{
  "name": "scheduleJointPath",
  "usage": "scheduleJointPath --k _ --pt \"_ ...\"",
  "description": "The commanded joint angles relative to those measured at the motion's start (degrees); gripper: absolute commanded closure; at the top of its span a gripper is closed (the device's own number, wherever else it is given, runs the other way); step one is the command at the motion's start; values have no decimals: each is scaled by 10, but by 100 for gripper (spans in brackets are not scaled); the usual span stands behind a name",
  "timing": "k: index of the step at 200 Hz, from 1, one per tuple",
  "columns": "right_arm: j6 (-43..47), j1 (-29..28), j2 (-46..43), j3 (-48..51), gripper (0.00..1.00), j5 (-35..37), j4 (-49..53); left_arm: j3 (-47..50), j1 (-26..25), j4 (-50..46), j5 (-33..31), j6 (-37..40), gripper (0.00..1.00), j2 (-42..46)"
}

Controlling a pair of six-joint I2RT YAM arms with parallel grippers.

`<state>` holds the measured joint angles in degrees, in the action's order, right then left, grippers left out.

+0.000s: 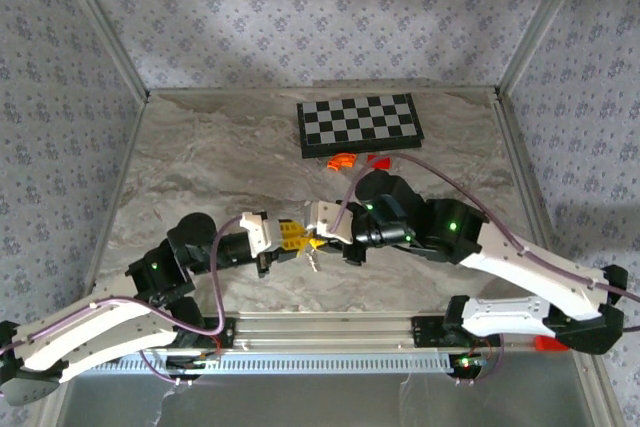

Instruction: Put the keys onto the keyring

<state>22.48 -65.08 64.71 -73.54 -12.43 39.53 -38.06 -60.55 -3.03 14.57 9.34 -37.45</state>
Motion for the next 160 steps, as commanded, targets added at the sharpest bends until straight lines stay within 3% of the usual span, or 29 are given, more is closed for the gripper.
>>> scheduleJointPath --k 1,9,42,63,89,116,141,160 --pt "30 -14 19 -33 100 18 52 -23 -6 -65 -28 27 93 -13" --pt "31 -15 21 -34 100 14 49 -23 -5 -64 -27 27 100 -13" --pt "27 -15 17 -31 100 19 38 4 -5 4 -9 1 100 14" --pt "7 -13 -2 -12 100 19 3 35 -5 99 10 -35 100 37" --pt "-35 -9 -45 42 87 -19 -92 78 -5 243 40 -81 100 48" --pt "-54 -1 -61 77 88 -64 -133 97 -6 349 83 -116 100 23" --pt "-53 2 -66 80 100 -66 -136 100 -6 365 95 -130 100 6" --pt "-52 4 -70 76 100 -56 -129 90 -8 298 76 -115 100 8"
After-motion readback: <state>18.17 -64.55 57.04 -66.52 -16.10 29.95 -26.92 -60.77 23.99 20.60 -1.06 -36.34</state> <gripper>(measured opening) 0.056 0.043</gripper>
